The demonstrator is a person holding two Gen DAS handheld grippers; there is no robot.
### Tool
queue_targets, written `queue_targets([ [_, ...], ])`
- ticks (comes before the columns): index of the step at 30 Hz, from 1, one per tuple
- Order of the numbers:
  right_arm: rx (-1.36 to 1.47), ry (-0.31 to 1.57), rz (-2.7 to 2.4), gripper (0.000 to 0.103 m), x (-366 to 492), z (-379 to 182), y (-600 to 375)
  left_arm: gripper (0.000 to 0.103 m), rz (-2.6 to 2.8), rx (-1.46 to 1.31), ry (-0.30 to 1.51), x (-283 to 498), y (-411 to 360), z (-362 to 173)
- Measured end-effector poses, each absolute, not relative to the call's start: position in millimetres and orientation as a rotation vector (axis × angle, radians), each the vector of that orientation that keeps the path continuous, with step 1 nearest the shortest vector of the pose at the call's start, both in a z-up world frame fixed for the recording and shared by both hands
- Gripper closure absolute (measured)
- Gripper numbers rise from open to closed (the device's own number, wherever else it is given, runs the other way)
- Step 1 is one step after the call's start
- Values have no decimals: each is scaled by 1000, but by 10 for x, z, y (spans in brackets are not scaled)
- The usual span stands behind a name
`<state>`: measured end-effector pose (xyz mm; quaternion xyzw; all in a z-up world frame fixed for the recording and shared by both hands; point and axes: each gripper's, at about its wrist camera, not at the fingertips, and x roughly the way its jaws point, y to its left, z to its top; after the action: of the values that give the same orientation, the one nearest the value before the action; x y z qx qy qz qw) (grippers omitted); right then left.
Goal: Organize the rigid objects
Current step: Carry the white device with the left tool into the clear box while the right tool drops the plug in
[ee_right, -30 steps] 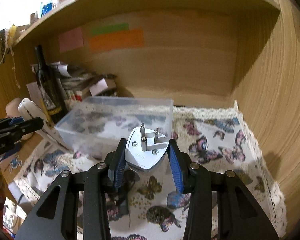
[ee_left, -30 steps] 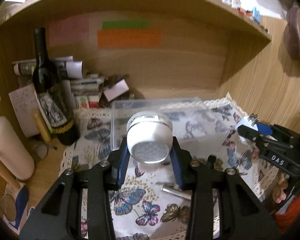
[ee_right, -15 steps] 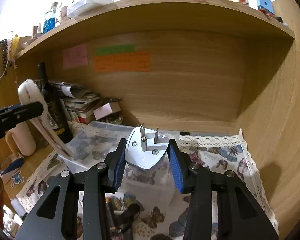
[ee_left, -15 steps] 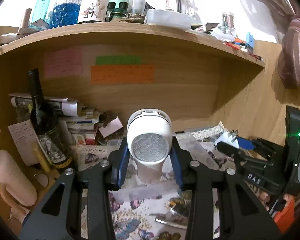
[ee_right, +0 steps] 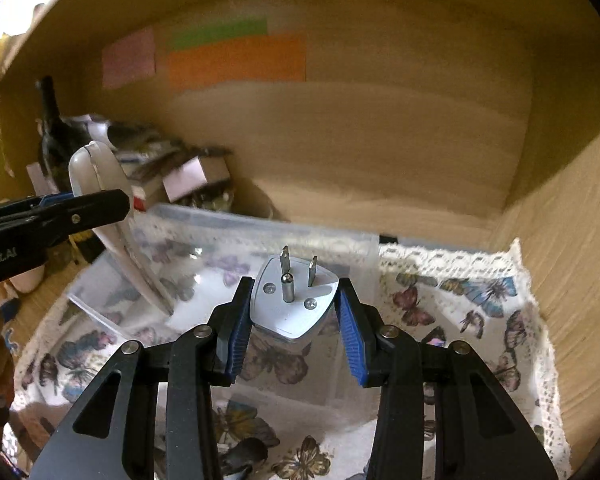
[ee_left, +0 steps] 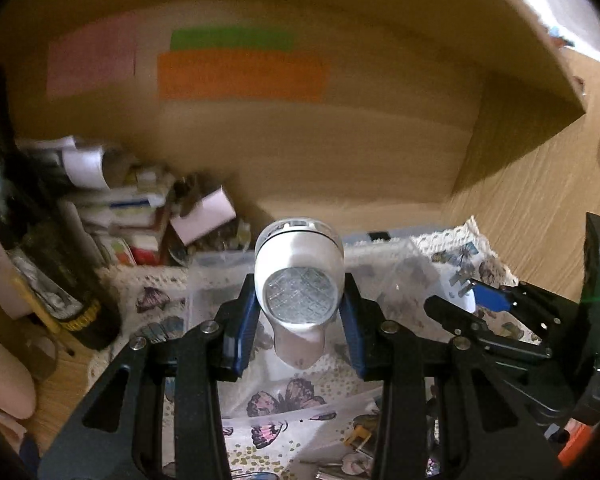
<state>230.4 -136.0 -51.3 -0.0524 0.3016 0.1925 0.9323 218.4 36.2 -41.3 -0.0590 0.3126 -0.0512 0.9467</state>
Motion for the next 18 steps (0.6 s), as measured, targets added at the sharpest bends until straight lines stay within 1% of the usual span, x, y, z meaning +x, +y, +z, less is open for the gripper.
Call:
queue_targets([
  [6,-118,688,404,66,2475,-697,-1263,64,-154,-203,716,2381,444,-623],
  [13,-148,732,420,66,2555,-822,-1146,64,-161,-185,731,2493,420,-654],
  [18,-158,751,423,66,2588,-883,-1102,64,-132,-194,798,2651,455,-836],
])
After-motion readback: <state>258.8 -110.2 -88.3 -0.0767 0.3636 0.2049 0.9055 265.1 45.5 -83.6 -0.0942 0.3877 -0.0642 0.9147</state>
